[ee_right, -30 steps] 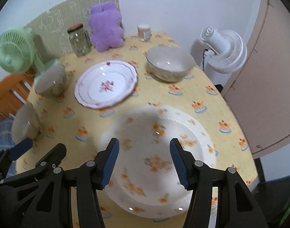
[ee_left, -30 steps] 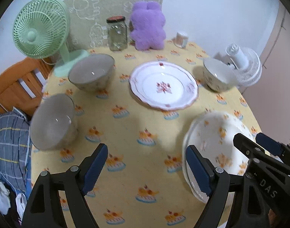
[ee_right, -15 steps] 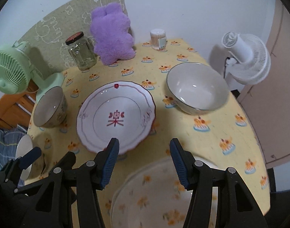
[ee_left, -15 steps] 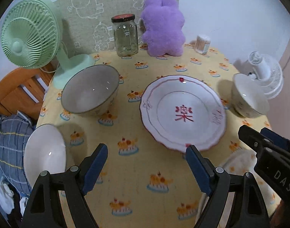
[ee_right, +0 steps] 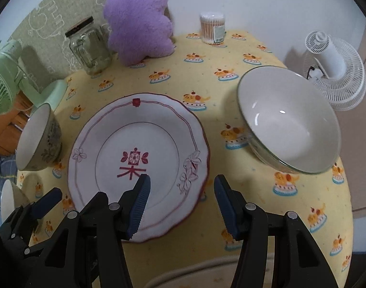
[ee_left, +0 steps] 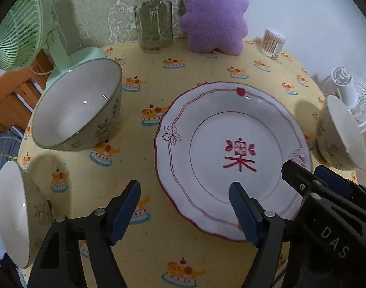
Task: Organize plates and bowls
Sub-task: 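Grip the red-rimmed plate with the red character using both tools, then lift the red-rimmed plate and carry it toward the plate stack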
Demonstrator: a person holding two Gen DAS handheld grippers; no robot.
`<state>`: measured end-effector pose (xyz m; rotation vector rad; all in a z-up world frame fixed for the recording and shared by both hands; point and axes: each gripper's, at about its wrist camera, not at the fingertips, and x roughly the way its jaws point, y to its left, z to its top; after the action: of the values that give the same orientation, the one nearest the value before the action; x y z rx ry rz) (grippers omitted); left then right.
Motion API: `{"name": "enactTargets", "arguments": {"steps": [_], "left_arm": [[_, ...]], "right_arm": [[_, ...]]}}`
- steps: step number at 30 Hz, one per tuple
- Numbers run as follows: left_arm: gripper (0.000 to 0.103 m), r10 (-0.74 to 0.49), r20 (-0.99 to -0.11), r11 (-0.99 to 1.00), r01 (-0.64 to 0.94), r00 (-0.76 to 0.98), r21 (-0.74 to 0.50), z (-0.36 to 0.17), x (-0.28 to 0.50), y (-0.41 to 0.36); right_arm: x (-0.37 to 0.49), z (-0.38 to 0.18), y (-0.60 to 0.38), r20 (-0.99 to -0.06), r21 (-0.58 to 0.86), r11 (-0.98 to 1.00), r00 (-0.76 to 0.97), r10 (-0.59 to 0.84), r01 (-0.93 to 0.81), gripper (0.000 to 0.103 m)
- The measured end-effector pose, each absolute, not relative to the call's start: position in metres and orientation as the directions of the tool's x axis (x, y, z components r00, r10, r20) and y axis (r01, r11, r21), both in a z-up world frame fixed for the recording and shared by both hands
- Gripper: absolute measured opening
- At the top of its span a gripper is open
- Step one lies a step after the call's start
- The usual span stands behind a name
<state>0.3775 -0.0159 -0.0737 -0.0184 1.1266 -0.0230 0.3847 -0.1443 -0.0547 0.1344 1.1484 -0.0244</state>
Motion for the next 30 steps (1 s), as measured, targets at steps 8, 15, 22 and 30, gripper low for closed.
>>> {"name": "enactTargets", "arguments": {"steps": [8,15,22,30], "left_arm": [[0.057,-0.05,-0.912,0.999,0.026,0.407,-0.043,-0.086,0.389,-0.02],[0.056,-0.047,-0.916,0.998,0.045,0.399,-0.032,-0.084,0.387,-0.019],[0.056,-0.025,-0.922,1.0,0.023,0.387,-0.018,-0.078,0.364,-0.005],[0.056,0.004,-0.933,0.999,-0.036,0.36,-0.01,-0.076,0.322,0.024]], "right_arm": [[0.399,-0.071,-0.146,-0.925,0.077,0.992,0.38,0.033,0.1,0.047],[0.397,-0.071,-0.142,-0.929,0.059,0.994,0.369,0.02,0.095,0.046],[0.379,-0.065,-0.128,-0.935,0.063,0.996,0.353,0.039,0.057,0.046],[0.345,-0.061,-0.101,-0.943,0.087,0.996,0.321,0.081,0.002,0.046]]}}
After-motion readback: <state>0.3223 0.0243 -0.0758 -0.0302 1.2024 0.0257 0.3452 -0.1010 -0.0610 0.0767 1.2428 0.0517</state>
